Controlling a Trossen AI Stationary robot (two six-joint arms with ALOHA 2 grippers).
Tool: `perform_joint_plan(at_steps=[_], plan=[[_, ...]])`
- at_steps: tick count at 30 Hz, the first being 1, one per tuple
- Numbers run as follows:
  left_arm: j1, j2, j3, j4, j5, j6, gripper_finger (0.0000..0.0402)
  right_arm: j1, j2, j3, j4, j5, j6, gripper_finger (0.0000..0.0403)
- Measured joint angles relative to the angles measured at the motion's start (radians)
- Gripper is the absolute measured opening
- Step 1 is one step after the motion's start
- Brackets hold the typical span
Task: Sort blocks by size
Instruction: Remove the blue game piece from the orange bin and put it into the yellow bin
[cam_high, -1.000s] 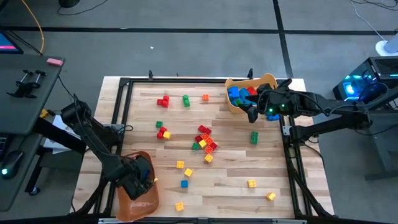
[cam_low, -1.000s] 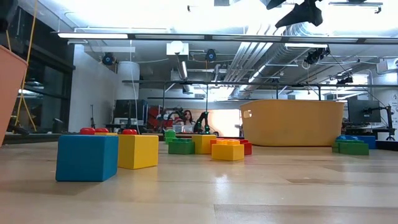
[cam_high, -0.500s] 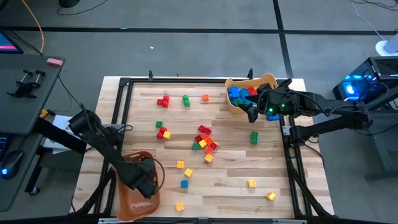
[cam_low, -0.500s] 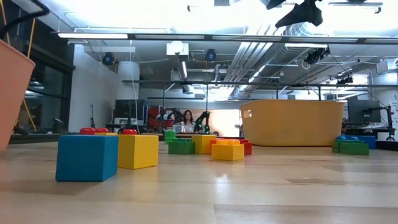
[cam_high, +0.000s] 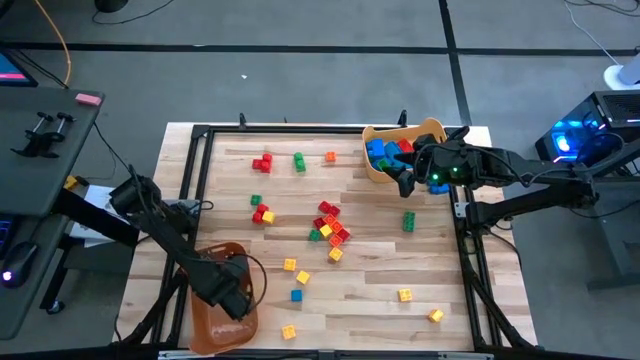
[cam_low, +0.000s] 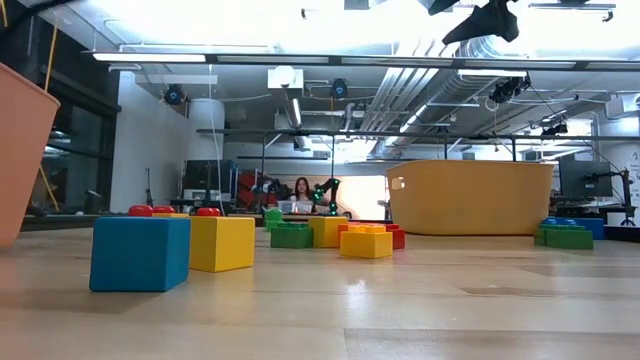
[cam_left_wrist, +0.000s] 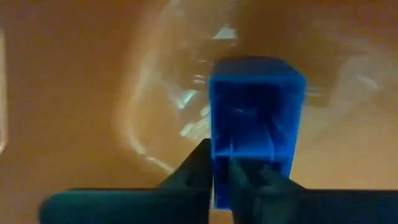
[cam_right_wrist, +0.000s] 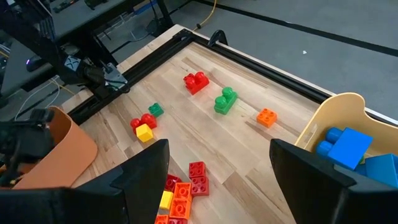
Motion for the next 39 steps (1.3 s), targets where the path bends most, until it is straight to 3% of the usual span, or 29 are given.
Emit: perform_joint_plan(at_steps=[7,11,13,16,18,20,24,29,32,36,39], plan=[[0.0,-0.196,0.081,-0.146,-0.026,0.151,0.0012,0.0,0.0,0.0,0.007,0.0,0.0,0.0275],[0.008,-0.358,0.156,-0.119,-0.113,0.259,0.0005,0.0,-0.001,0.0,0.036,-0.003,-0.001,0.0275],[0.037,-0.436,0.212,-0.125,-0.218,0.282,0.0006,0.0,-0.005,0.0,0.072,-0.03,-0.006,0.0275],[0.116,-0.534,0.3,-0.102,-0.492,0.369,0.0003,0.001,-0.015,0.0,0.138,-0.07,-0.028,0.0275],[0.199,-0.563,0.331,-0.042,-0.639,0.503,0.0002,0.001,-0.023,0.0,0.178,-0.09,-0.041,0.0275],[0.312,-0.57,0.336,0.026,-0.689,0.68,0.0001,0.001,-0.037,0.0,0.224,-0.097,-0.054,0.0275],[0.547,-0.509,0.302,0.204,-0.653,1.005,0.0001,0.001,-0.068,0.0,0.312,-0.079,-0.089,0.0275],[0.791,-0.354,0.211,0.717,-0.494,1.317,0.0001,0.001,-0.088,0.0,0.41,0.0,-0.162,0.0275],[0.899,-0.202,0.197,1.027,-0.34,1.379,0.0001,0.0,-0.091,0.0,0.435,0.041,-0.193,0.0275],[1.001,0.013,0.205,1.42,-0.258,1.369,0.0,0.0,-0.092,0.0,0.442,0.053,-0.203,0.0275],[1.057,0.175,0.26,1.577,-0.204,1.311,0.0,0.0,-0.092,0.0,0.442,0.052,-0.196,0.0275]])
